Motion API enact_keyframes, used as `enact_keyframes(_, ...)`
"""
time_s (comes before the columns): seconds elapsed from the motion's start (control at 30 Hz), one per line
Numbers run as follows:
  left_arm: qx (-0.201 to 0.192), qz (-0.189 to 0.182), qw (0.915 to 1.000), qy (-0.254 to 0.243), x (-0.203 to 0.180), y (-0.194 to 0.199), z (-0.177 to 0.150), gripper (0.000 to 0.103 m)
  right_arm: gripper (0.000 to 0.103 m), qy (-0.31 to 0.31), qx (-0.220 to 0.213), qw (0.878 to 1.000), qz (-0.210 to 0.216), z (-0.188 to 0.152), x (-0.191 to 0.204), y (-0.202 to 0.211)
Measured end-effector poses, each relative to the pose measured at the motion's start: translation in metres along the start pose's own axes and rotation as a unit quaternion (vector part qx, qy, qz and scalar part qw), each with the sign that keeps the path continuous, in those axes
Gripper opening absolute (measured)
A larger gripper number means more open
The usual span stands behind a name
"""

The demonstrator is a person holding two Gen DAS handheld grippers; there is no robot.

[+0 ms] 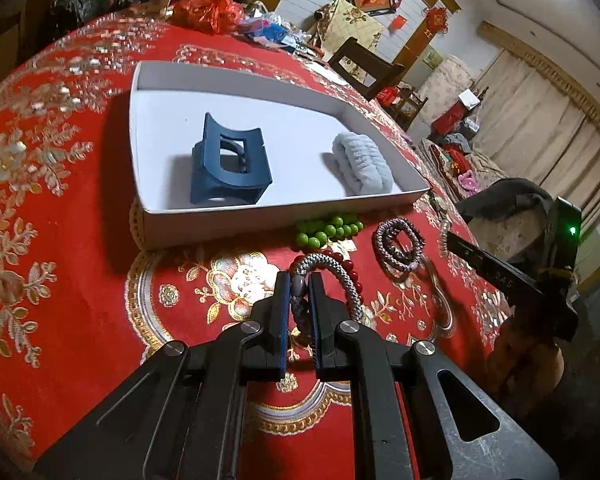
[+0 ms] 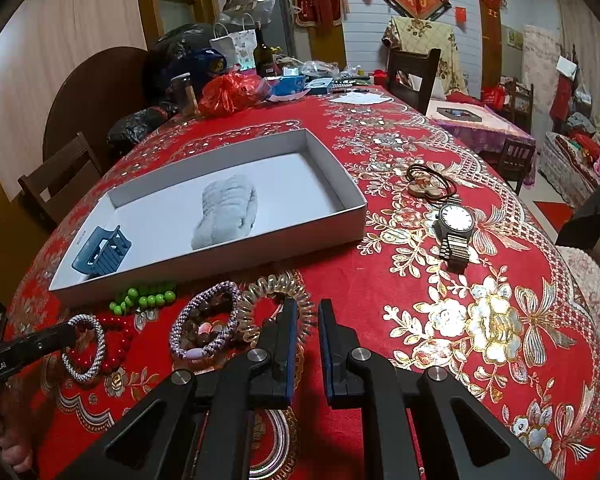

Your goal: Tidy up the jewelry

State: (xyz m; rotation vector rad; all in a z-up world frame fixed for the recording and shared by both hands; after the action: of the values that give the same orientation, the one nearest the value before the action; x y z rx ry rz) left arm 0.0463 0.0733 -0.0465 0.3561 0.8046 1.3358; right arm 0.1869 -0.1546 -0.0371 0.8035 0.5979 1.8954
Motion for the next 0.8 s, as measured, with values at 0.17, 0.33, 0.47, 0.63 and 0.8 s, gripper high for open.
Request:
enact_keyframes(0.17, 0.007, 0.012, 0.9998, -0.014, -0.001, -0.002, -0.004, 0.007, 0.009, 0.000, 0.000, 1.000, 0.000, 0.000, 0.000, 0.000)
enact_keyframes(0.33, 0.016, 0.018, 0.9995, -0.023, -0.002, -0.005, -0.005, 0.007, 0.009, 0.000, 0.000, 1.000, 0.000, -0.001, 0.000, 0.000)
enact_keyframes(0.47, 0.020, 0.033, 0.9987, -0.034, -0.005, -0.006, -0.006, 0.007, 0.009, 0.000, 0.000, 1.000, -0.002, -0.001, -0.001, 0.000)
enact_keyframes(0.63, 0.017, 0.039, 0.9983, -0.039, -0.008, 0.000, -0.010, 0.006, 0.009, -0.002, 0.002, 1.000, -0.002, 0.000, -0.001, -0.001)
enact_keyframes(0.8, 0.022, 0.032, 0.9986, -0.036, -0.008, -0.001, -0.012, 0.006, 0.009, -0.002, 0.002, 1.000, -0.002, 0.000, -0.001, -0.001)
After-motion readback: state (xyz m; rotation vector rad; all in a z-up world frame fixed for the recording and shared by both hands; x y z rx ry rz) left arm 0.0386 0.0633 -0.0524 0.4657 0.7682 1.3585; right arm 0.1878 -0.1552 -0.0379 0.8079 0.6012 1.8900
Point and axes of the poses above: each gripper's, at about its wrist camera, not at the fingertips, and y roughly against the way its jaws point, x to its left, z to its top, the point moved 3 cm from there along -y, roughly the way its jaws point, and after that the axes turned 12 degrees about -y, right-handed, at the moved point
